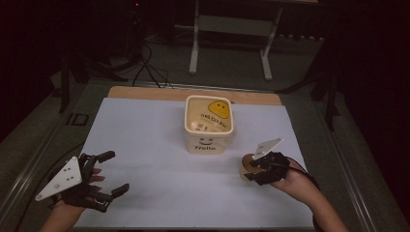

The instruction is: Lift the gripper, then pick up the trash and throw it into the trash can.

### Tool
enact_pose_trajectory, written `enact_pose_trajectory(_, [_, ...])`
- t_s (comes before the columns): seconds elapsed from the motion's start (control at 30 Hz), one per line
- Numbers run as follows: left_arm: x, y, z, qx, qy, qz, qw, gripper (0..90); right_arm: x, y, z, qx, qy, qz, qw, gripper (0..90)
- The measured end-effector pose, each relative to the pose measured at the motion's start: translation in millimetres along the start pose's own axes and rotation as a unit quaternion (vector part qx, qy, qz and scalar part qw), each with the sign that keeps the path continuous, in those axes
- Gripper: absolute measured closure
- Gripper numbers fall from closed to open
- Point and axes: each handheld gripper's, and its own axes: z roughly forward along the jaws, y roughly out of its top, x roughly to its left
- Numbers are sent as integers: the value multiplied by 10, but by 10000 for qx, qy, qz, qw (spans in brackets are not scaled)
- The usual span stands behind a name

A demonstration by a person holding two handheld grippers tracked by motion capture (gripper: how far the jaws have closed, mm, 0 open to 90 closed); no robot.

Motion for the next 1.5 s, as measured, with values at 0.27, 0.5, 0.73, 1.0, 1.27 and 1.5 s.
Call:
enact_pose_trajectory(0.27, [1, -4, -9, 21, 12, 22, 10000, 12, -19, 101, 60, 498, 33, -209, 9985, 559])
enact_pose_trajectory(0.5, [-6, -12, 4, 64, -5, 49, 10000, 12, -2, 125, 150, 842, -33, -405, 9956, 685])
enact_pose_trajectory(0.73, [-2, -22, 8, 65, -13, 17, 10000, 12, 23, 147, 220, 1093, -55, -669, 9917, 761])
enact_pose_trajectory(1.0, [4, -26, 18, 79, -16, 26, 10000, 12, 26, 158, 244, 1263, -104, -848, 9883, 865])
enact_pose_trajectory(1.27, [3, -28, 22, 96, -26, 34, 9999, 12, 49, 258, 119, 1345, -33, -1066, 9851, 875])
enact_pose_trajectory(1.5, [2, -24, 19, 69, -23, 30, 10000, 12, 73, 382, -19, 1389, 175, -1366, 9807, 879])
